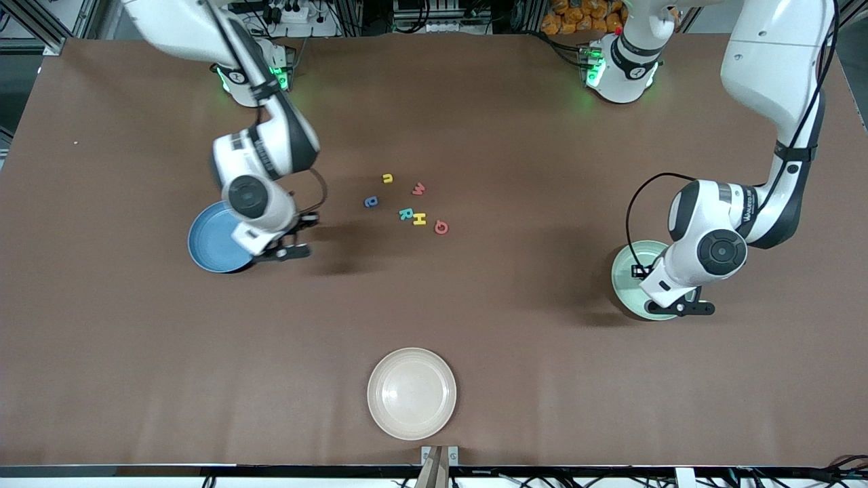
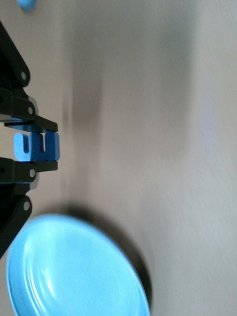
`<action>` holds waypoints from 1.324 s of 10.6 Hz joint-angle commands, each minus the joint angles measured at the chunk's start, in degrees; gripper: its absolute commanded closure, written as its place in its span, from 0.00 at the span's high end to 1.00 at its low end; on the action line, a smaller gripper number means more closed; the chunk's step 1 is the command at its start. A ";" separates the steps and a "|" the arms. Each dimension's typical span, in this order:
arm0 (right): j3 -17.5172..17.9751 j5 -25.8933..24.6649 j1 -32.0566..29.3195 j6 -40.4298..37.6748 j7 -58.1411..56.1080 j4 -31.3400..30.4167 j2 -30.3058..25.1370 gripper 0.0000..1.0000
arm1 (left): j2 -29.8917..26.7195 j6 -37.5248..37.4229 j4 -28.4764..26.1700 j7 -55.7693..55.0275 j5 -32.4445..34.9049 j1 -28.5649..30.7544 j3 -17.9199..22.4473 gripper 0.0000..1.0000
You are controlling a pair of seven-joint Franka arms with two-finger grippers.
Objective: Sort upper and lower case letters into plates
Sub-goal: 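Carry the W to the green plate while the right carries e to blue, then open the left gripper over the green plate while the right opens too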
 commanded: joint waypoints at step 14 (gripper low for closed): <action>-0.58 -1.23 -5.13 2.65 -0.15 -2.33 -0.38 1.00 | -5.27 -4.07 4.35 -23.31 -10.52 -25.84 0.52 1.00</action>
